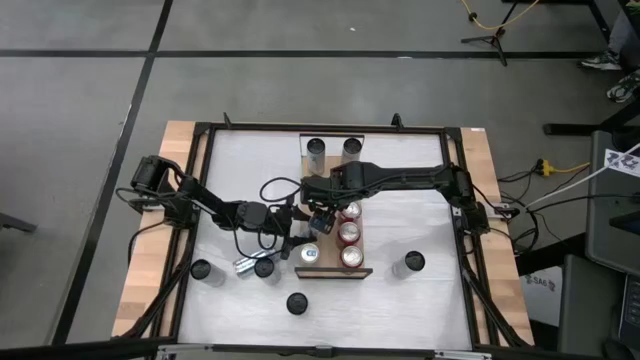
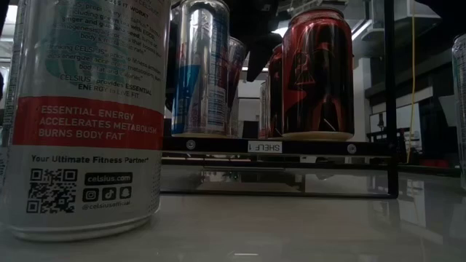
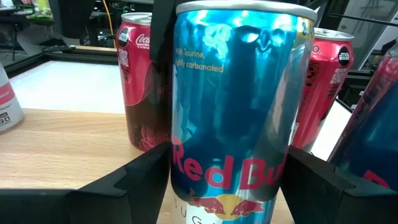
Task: Place canned beverage on shelf
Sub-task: Put the blue soda can on the shelf aligned with the other blue soda can
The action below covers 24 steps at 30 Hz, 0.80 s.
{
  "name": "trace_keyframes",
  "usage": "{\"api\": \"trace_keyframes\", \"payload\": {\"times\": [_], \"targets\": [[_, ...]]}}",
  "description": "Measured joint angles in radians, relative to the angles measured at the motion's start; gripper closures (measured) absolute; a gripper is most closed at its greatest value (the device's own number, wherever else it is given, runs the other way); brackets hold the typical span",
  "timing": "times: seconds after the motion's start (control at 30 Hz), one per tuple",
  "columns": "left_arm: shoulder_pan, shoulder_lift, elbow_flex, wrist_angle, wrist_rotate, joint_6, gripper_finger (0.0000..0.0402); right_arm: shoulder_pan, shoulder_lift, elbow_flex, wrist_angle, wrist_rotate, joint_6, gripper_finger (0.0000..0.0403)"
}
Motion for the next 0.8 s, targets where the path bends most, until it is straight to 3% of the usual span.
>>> {"api": "trace_keyframes", "payload": {"times": [0.8], "targets": [[0.001,0.000,0.027,0.003,0.012,0.011,0.0136,0.001,0.002,0.000,0.000,-0.007,0.000,0.0116]]}}
